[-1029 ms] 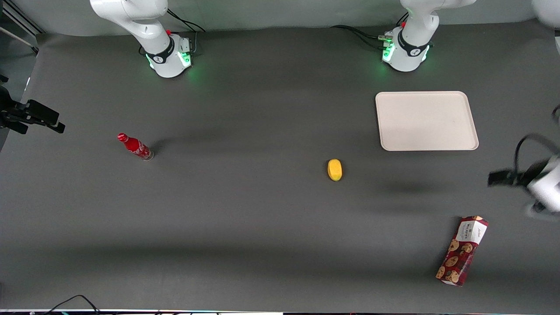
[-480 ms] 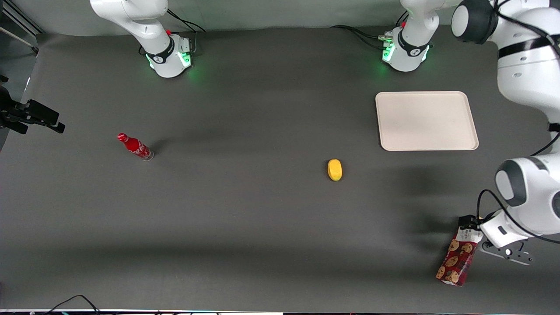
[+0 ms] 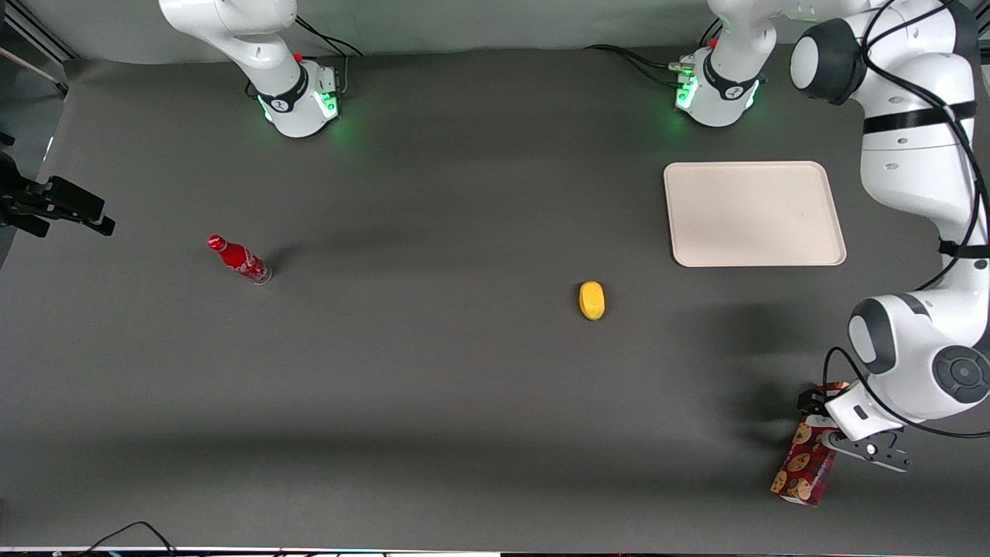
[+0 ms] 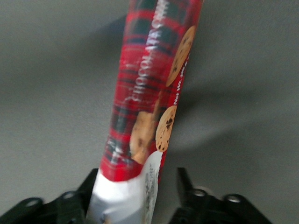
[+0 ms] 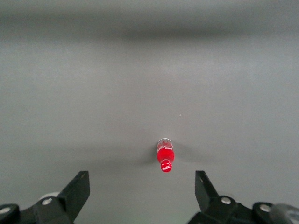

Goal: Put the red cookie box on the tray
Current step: 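Close the left gripper around the end of the cookie box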

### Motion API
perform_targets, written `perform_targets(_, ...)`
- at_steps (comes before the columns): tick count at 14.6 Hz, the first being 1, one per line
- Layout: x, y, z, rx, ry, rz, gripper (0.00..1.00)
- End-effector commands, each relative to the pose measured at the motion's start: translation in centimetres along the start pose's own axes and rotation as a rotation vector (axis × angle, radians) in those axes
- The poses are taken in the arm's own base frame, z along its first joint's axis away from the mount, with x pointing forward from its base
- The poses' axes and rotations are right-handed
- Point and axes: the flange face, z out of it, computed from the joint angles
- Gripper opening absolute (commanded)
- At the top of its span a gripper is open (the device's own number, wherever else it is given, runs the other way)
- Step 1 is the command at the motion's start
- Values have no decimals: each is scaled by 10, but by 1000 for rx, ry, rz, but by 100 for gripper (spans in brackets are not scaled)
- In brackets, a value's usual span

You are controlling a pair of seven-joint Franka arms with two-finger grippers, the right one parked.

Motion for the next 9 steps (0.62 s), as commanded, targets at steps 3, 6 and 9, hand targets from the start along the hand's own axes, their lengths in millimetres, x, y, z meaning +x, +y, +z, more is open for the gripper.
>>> perform_targets(3, -8, -20, -3, -2, -44, -8, 0)
perform_targets(6, -9, -27, -40, -29, -114, -26, 0)
perform_targets(9, -15, -48, -115, -95, -190, -98, 0)
